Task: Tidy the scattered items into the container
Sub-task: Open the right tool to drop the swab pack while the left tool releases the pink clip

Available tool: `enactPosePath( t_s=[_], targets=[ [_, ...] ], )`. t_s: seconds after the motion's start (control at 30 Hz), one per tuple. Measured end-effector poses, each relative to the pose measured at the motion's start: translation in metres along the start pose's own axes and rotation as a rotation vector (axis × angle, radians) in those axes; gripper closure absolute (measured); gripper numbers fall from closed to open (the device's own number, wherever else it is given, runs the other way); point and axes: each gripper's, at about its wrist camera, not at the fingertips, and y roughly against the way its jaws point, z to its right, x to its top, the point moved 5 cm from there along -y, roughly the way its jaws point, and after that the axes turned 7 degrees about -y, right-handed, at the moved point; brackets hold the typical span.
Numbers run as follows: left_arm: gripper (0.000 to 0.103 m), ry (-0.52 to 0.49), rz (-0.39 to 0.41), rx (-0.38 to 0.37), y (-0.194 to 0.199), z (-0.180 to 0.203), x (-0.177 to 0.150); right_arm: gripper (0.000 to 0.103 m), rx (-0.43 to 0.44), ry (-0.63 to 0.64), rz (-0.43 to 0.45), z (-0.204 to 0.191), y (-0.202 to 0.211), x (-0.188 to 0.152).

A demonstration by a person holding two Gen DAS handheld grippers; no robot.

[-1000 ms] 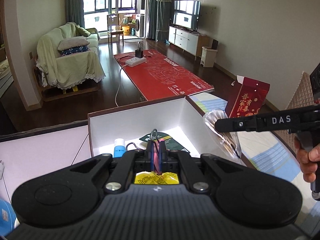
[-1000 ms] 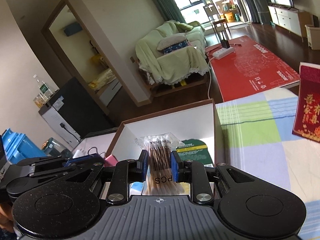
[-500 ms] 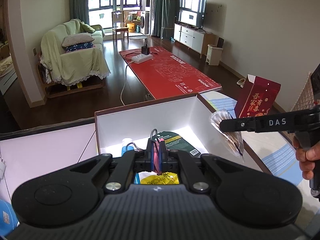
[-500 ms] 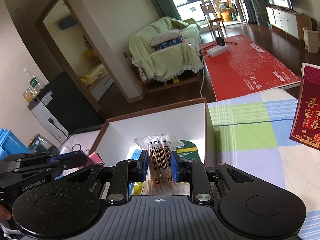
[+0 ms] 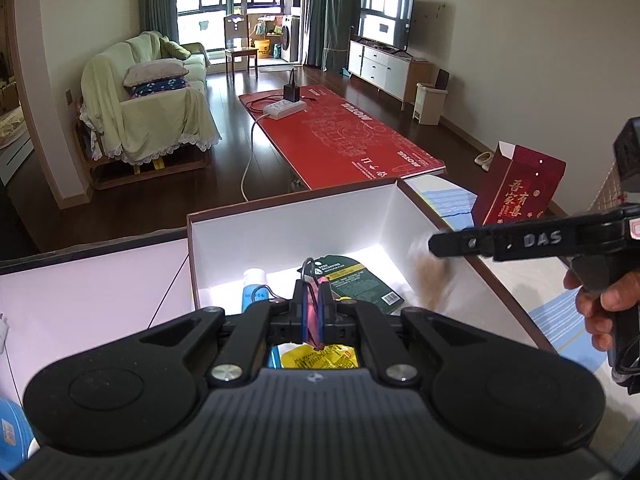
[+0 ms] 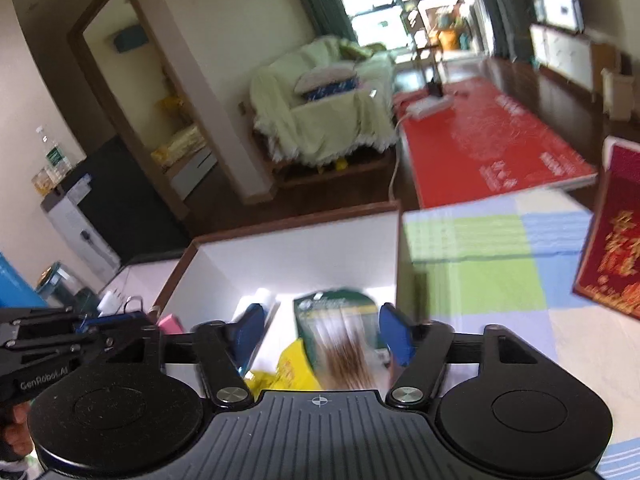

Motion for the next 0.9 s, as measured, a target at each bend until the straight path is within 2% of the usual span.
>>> enactPosePath(
  t_s=[0.37,0.77,0.83,0.9],
  targets=[
    [0.101,-0.005,-0.026,-0.007,-0.013,0.001,-0.001,0.036,-0.002,-0.009,0.002,0.002,0.005,-0.001],
    [0.101,-0.008,-0.064,-0.004,-0.056,-0.002,0.007,0.036,-0.014,-0.033,-0.01,0.011,0.004,-0.001],
    [0.097,-0.002,-0.064,-0.006,-0.064,-0.005,0.01,0.036,-0.011,-0.034,-0.014,0.011,0.004,-0.002],
    [0.087,0.006,-0.048,0.01,-0.069,-0.007,0.013,0.036,-0.004,-0.031,-0.023,0.01,0.004,-0.004]
  ],
)
